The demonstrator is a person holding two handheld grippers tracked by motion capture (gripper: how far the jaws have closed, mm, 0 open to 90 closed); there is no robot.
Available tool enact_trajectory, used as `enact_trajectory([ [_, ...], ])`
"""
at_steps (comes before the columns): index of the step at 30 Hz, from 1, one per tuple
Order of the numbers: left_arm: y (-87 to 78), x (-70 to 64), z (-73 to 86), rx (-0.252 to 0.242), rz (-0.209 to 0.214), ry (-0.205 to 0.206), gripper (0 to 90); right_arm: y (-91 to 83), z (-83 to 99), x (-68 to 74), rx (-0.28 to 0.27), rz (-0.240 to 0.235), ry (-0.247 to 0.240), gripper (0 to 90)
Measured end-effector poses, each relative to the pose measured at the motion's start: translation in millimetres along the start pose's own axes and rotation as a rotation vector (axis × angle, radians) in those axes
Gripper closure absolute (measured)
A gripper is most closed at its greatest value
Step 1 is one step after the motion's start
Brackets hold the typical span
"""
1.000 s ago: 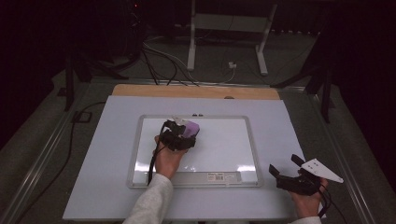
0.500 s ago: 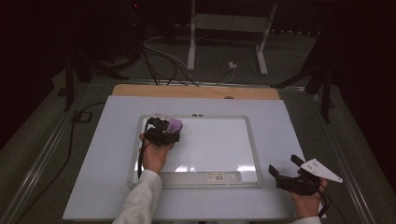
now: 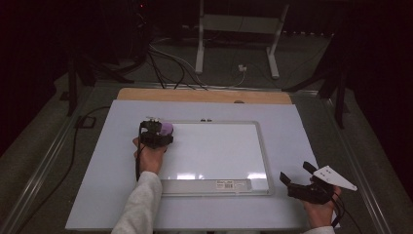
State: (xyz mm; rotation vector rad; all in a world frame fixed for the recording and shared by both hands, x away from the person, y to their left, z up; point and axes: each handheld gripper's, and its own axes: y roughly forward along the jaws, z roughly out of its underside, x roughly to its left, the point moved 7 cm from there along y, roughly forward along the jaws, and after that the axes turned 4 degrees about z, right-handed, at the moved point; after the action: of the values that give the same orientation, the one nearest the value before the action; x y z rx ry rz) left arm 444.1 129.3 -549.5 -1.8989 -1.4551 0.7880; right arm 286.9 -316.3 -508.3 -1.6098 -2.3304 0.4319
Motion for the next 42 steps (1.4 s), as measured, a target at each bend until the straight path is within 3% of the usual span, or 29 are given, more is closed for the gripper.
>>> enact_trajectory([
  [4, 3.7, 5.8, 3.4, 0.017, -0.021, 0.000, 41.7, -0.3, 0.0, -0.4, -0.001, -0.001, 0.001, 0.1],
  [7, 3.8, 6.6, 3.7, 0.002, -0.015, 0.001, 41.7, -0.1, 0.2, -0.1, 0.000, -0.002, 0.002, 0.1],
  [9, 2.9, 6.5, 3.1, -0.020, -0.011, 0.008, 40.9, 0.3, 0.5, 1.3, 0.004, -0.005, -0.004, 0.1],
  [12, -5.3, 6.3, -0.2, -0.089, 0.000, -0.004, 30.6, 0.3, 0.3, 2.3, 0.004, -0.006, -0.007, 0.1],
  [14, -11.9, 2.4, -1.7, -0.121, 0.008, 0.028, 26.5, 0.4, 0.5, 1.5, 0.004, -0.005, -0.004, 0.1],
  [17, -20.7, -9.1, -0.8, -0.145, 0.027, 0.133, 26.8, 0.2, 0.4, 1.1, 0.002, -0.004, -0.002, 0.1],
  [18, -21.6, -11.9, 0.7, -0.138, 0.032, 0.162, 28.9, 0.3, 0.4, 1.5, 0.003, -0.005, -0.003, 0.1],
  [21, -19.1, -14.2, 5.8, -0.100, 0.021, 0.197, 31.2, 0.7, 0.4, 2.5, 0.004, -0.006, -0.008, 0.1],
  [23, -13.8, -13.8, 10.2, -0.068, 0.031, 0.193, 30.8, 0.6, 0.3, 2.9, 0.003, -0.006, -0.008, 0.1],
  [31, -12.7, -12.1, 7.2, -0.048, 0.019, 0.186, 30.7, -0.1, 0.1, 2.2, 0.001, -0.006, -0.007, 0.1],
  [40, -11.6, -4.0, 4.3, -0.053, 0.012, 0.155, 29.1, -0.3, 0.1, 1.6, 0.001, -0.006, -0.004, 0.1],
  [42, -12.0, -3.1, 4.5, -0.059, -0.010, 0.167, 27.7, -0.3, 0.0, 1.5, 0.000, -0.006, -0.005, 0.1],
])
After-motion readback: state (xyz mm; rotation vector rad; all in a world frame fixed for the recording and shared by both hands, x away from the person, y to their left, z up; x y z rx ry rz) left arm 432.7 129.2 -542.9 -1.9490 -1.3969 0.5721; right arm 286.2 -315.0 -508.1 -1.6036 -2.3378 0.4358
